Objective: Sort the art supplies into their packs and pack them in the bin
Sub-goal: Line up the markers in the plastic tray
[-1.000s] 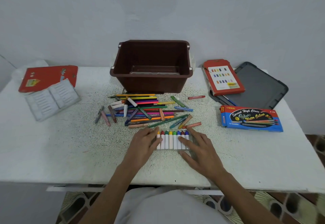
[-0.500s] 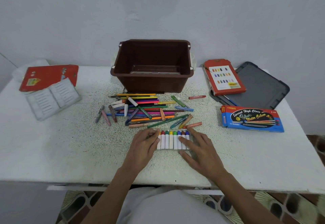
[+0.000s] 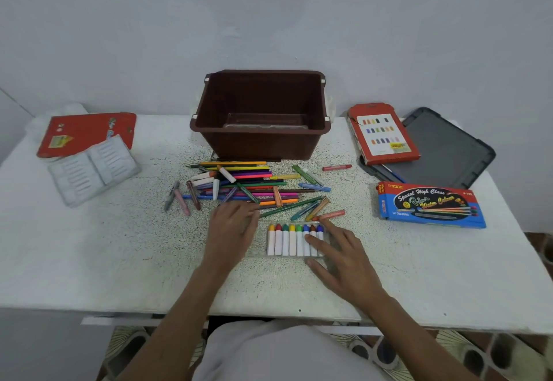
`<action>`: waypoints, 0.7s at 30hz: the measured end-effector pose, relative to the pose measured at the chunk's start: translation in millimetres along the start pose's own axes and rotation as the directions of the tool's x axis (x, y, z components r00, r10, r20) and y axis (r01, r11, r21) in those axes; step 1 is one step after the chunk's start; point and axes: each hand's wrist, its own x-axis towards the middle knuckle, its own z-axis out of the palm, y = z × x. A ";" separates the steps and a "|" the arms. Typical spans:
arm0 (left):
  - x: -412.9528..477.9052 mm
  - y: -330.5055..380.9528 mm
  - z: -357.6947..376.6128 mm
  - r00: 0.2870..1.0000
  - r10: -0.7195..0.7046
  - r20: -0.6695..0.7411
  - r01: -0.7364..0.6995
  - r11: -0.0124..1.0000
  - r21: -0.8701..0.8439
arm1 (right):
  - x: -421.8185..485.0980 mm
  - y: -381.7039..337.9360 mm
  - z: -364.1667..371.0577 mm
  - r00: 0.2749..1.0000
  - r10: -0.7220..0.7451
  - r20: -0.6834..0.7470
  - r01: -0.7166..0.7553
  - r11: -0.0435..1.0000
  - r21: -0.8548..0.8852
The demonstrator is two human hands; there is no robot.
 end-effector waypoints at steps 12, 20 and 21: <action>77.2 -34.4 -7.0 0.984 -0.170 0.057 0.141 0.930 0.338 | -0.3 -0.7 -1.0 1.000 0.001 0.001 -0.001 1.000 0.002; 103.7 -26.6 -1.8 0.927 -0.325 0.186 0.152 0.781 0.606 | -0.4 -0.1 -0.2 1.000 -0.004 -0.005 0.004 1.000 0.009; 104.3 -25.4 -1.3 0.919 -0.351 0.179 0.179 0.778 0.602 | -0.4 -0.2 -0.1 1.000 -0.004 -0.005 0.004 1.000 0.009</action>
